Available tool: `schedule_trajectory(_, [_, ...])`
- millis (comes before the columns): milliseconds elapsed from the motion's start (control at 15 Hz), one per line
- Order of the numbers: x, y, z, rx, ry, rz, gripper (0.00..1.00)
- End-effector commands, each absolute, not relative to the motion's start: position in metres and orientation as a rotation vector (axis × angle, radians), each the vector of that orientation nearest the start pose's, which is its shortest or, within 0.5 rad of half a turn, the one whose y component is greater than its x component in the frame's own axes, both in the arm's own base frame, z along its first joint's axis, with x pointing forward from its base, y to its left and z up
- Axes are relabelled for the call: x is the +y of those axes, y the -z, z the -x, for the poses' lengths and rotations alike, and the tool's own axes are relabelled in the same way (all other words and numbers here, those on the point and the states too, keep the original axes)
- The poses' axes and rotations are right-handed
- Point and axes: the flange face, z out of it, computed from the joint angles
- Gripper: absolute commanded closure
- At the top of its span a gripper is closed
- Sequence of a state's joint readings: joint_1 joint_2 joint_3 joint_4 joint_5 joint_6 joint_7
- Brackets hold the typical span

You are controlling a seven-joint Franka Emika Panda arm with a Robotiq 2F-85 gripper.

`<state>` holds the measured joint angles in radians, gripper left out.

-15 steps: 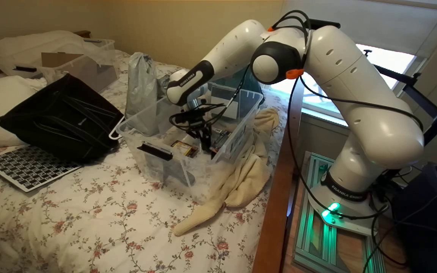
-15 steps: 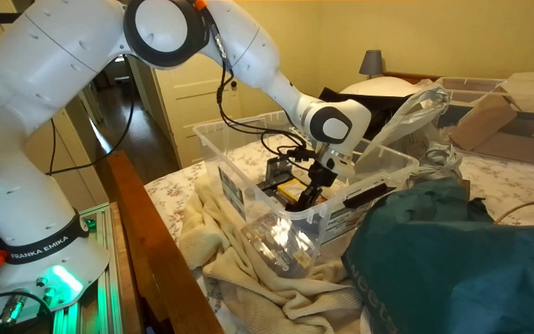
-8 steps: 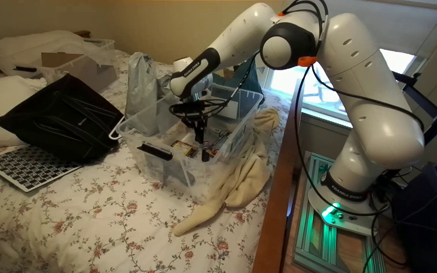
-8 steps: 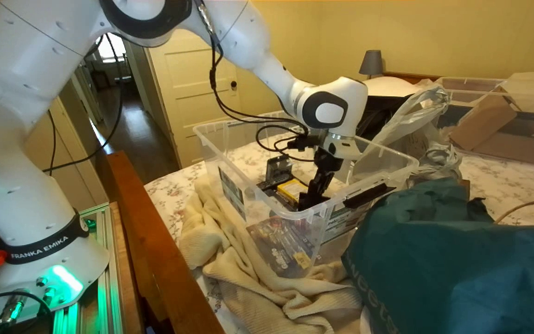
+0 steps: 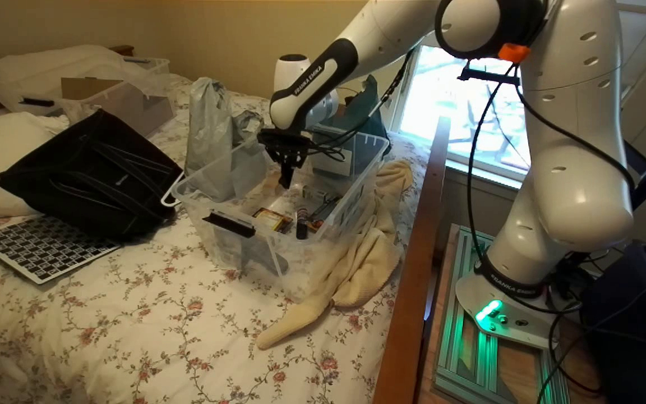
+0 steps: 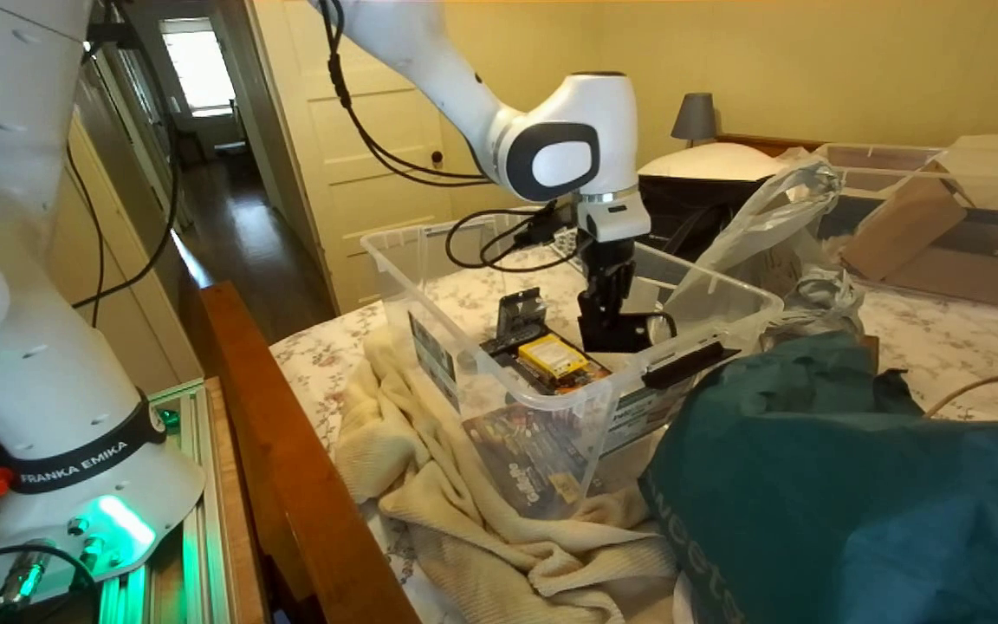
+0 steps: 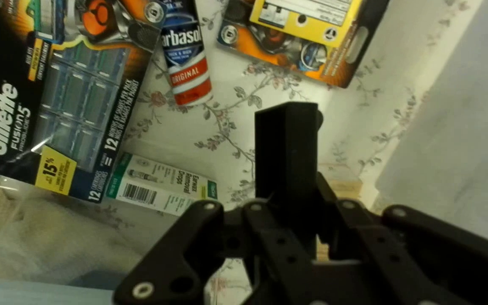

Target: Remove the black remote from the storage dish

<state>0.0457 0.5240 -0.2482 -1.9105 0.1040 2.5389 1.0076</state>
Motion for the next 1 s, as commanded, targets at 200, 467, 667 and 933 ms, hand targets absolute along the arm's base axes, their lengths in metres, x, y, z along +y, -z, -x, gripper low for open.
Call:
schedule_trajectory(200, [-0.114,-0.293,-0.588,1.856,0.528,2.431,0.97])
schedule_trajectory(467, [-0.12,-0.294,-0.596,1.842,0.523,2.433,0.88])
schedule_trajectory(667, [-0.12,-0.297,-0.594,1.84,0.524,2.428,0.88])
schedule_trajectory(933, [-0.12,-0.297,-0.594,1.84,0.523,2.429,0.88])
